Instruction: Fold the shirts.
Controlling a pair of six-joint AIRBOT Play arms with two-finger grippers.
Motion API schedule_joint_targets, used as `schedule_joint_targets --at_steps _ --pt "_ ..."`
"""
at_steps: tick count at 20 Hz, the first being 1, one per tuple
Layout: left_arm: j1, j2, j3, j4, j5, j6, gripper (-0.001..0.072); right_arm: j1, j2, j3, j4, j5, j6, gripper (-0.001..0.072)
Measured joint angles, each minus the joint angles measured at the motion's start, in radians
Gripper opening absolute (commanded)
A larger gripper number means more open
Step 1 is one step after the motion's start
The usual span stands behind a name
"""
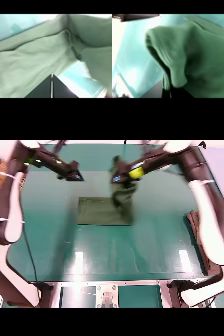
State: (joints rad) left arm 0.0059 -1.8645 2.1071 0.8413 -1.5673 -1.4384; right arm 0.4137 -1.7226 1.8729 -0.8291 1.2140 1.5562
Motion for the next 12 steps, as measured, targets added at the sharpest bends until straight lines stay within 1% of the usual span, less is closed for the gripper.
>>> schedule_joint_targets --at_steps 1,2,3,5,7,9,12 --pt "0.035 0.011 -0.001 0.002 -0.018 0.000 0.0020 0.072 -0.051 0.000 0.006 -0.102 0.003 0.0501" --pt "0.064 0.016 -0.003 0.005 -0.026 -0.002 0.0021 0.137 -0.099 0.000 0.009 -0.200 0.005 0.0534" --pt "0.091 0.023 -0.003 0.006 -0.035 -0.004 0.0021 0.196 -0.147 0.000 0.009 -0.294 0.006 0.0533" --pt "0.133 0.033 -0.003 0.003 -0.048 -0.004 0.0021 0.258 -0.205 -0.001 -0.013 -0.422 0.010 0.0533" --pt "0.155 0.035 -0.004 0.007 -0.054 -0.004 0.0021 0.254 -0.227 0.001 -0.049 -0.449 0.016 0.0533" --pt "0.164 0.039 -0.004 0.004 -0.055 -0.003 0.0021 0.187 -0.223 0.003 -0.082 -0.398 0.035 0.0533" --pt "0.175 0.040 -0.004 0.007 -0.044 -0.002 0.0020 0.016 -0.206 0.003 -0.115 -0.213 0.055 0.0532"
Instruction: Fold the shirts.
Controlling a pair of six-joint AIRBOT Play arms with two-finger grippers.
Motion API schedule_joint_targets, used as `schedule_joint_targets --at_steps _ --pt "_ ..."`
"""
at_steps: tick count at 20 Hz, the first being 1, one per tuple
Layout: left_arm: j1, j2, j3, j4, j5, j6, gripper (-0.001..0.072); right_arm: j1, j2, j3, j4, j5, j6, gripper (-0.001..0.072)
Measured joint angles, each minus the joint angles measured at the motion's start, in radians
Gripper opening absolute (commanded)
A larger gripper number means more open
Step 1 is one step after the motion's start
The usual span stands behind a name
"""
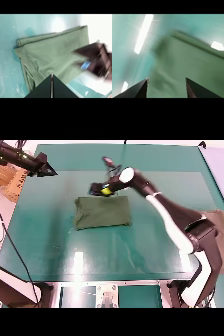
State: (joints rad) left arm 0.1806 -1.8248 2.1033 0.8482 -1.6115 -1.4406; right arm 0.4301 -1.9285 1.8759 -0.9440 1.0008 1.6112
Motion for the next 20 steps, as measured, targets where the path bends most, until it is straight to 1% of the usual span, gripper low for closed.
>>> schedule_joint_targets --at_steps 3,6,7,8,10,12,13,14,15,18,20 --pt "0.002 0.000 0.000 0.002 0.005 0.001 0.0021 -0.195 0.008 -0.017 -0.021 0.179 0.007 0.0534" --pt "0.003 0.000 0.000 0.014 0.010 0.001 0.0021 -0.330 0.011 -0.089 -0.016 0.285 0.010 0.0543" --pt "0.003 0.000 0.000 0.019 0.011 0.001 0.0020 -0.354 0.011 -0.127 0.000 0.295 0.008 0.0553" --pt "0.003 0.000 0.000 0.023 0.011 0.001 0.0020 -0.365 0.011 -0.165 0.026 0.305 -0.003 0.0615" --pt "0.003 0.000 0.000 0.030 0.013 0.001 0.0020 -0.362 0.012 -0.246 0.085 0.290 -0.035 0.0614" --pt "0.003 0.000 0.000 0.031 0.013 0.001 0.0021 -0.336 0.012 -0.313 0.127 0.243 -0.056 0.0612" --pt "0.002 0.000 0.000 0.032 0.013 0.001 0.0021 -0.318 0.013 -0.336 0.153 0.226 -0.064 0.0586" --pt "0.001 0.000 0.000 0.032 0.013 0.001 0.0020 -0.299 0.014 -0.352 0.171 0.209 -0.071 0.0248" --pt "0.002 0.000 0.000 0.034 0.011 0.001 0.0021 -0.283 0.012 -0.361 0.172 0.194 -0.076 0.0022" --pt "0.001 0.000 0.000 0.034 0.002 0.001 0.0020 -0.254 0.015 -0.337 0.230 0.166 -0.104 0.0018" --pt "0.002 0.000 0.000 0.035 -0.002 0.001 0.0021 -0.258 0.037 -0.282 0.250 0.181 -0.112 0.0018"
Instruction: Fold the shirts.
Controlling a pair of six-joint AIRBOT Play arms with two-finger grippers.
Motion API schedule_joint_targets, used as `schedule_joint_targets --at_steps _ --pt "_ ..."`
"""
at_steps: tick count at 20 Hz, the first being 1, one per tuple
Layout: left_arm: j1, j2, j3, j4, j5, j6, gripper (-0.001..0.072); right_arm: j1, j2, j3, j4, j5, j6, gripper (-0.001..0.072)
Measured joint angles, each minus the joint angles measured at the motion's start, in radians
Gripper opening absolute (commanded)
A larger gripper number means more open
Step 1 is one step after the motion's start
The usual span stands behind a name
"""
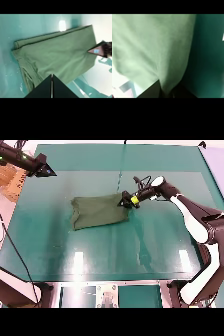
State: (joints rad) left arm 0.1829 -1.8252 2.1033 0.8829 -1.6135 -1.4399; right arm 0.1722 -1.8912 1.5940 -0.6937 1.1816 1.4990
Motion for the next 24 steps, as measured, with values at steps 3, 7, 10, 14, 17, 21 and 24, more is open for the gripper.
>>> schedule_joint_targets --at_steps 3,7,10,14,17,21,24 --pt "-0.001 0.000 0.000 -0.001 -0.008 0.000 0.0020 -0.059 0.075 0.100 0.010 0.029 0.006 0.0018" --pt "-0.001 0.000 0.000 0.000 -0.020 0.000 0.0021 -0.230 0.208 0.222 -0.023 0.115 0.068 0.0018" --pt "-0.001 0.000 0.000 0.000 -0.025 0.000 0.0021 -0.417 0.299 0.275 -0.056 0.178 0.113 0.0017" --pt "-0.001 0.000 0.000 0.000 -0.027 0.000 0.0021 -0.715 0.366 0.303 -0.085 0.259 0.146 0.0017" --pt "-0.001 0.000 0.000 0.000 -0.028 0.000 0.0020 -0.924 0.389 0.316 -0.113 0.344 0.171 0.0017" --pt "-0.001 0.000 0.000 0.000 -0.027 0.000 0.0021 -1.107 0.428 0.328 -0.278 0.477 0.196 0.0017" --pt "-0.001 0.000 0.000 -0.001 -0.028 0.000 0.0020 -1.165 0.463 0.325 -0.480 0.571 0.212 0.0017"
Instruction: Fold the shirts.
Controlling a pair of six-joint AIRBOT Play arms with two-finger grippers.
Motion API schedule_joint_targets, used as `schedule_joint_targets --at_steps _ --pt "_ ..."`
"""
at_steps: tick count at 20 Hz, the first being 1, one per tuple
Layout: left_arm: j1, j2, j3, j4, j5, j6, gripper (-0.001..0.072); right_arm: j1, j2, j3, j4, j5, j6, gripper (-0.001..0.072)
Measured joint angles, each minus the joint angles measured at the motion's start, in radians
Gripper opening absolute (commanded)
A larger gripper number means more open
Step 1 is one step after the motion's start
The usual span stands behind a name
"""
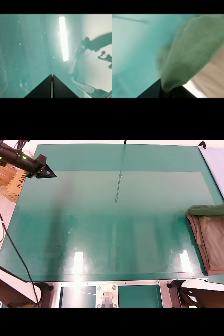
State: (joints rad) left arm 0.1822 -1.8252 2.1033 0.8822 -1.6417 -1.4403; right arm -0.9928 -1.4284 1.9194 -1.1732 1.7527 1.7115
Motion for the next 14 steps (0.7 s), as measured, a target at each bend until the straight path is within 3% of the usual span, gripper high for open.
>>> schedule_joint_targets --at_steps 6,7,8,10,13,14 --pt "0.000 0.000 0.000 0.000 -0.021 0.000 0.0021 -0.033 0.108 -0.211 -0.387 0.069 0.083 0.0020" --pt "0.000 0.000 0.000 -0.001 -0.024 0.000 0.0021 -0.034 0.119 -0.275 -0.446 0.072 0.092 0.0072" --pt "0.000 0.000 0.000 -0.002 -0.027 0.000 0.0021 -0.035 0.127 -0.337 -0.489 0.072 0.100 0.0197" --pt "0.000 0.000 0.000 -0.003 -0.031 0.000 0.0021 -0.037 0.138 -0.469 -0.560 0.063 0.109 0.0582" --pt "0.000 0.000 0.000 -0.005 -0.032 0.000 0.0020 -0.038 0.136 -0.623 -0.609 0.047 0.127 0.0585" --pt "0.000 0.000 0.000 -0.010 -0.032 0.000 0.0020 -0.038 0.130 -0.643 -0.616 0.046 0.137 0.0517"
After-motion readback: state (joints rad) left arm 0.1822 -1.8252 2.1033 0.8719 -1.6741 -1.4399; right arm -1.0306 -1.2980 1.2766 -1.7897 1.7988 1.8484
